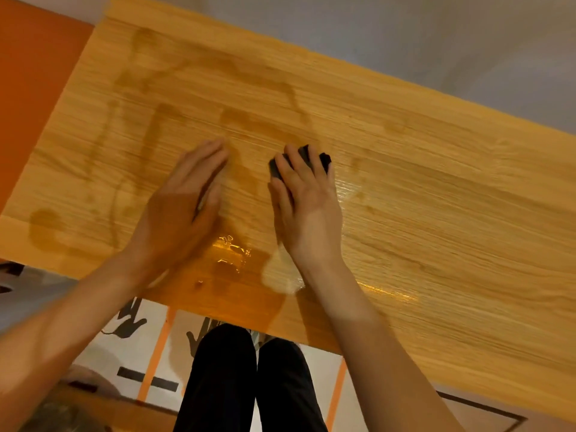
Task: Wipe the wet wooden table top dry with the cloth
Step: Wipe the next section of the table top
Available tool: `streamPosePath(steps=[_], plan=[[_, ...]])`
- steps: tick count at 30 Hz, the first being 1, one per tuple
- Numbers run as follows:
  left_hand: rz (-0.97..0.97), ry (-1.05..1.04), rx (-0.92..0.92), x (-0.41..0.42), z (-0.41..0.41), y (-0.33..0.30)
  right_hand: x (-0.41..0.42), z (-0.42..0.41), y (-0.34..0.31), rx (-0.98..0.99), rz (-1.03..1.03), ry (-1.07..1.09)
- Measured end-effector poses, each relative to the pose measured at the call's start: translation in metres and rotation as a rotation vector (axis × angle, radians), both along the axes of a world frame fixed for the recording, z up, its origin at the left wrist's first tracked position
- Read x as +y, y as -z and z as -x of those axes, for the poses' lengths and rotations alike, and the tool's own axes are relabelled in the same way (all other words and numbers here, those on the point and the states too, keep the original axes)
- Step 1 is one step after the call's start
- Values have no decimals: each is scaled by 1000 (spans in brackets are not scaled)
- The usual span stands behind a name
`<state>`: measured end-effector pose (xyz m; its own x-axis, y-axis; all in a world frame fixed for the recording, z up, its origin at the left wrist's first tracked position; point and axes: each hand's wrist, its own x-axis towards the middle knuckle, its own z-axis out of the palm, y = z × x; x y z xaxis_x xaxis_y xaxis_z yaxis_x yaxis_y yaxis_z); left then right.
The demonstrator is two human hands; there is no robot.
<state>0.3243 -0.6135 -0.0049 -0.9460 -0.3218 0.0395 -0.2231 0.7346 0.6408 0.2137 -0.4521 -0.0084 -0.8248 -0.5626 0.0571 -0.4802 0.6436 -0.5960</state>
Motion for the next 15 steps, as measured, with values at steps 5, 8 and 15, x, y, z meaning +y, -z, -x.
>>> streamPosePath(steps=[5, 8, 15], plan=[[85, 41, -15, -41, 57, 13, 76, -9, -9, -24, -34, 242], [169, 120, 13, -51, 65, 22, 91, -13, -7, -59, 4, 476], [181, 134, 82, -52, 67, 23, -24, -27, 0, -20, 6, 342]])
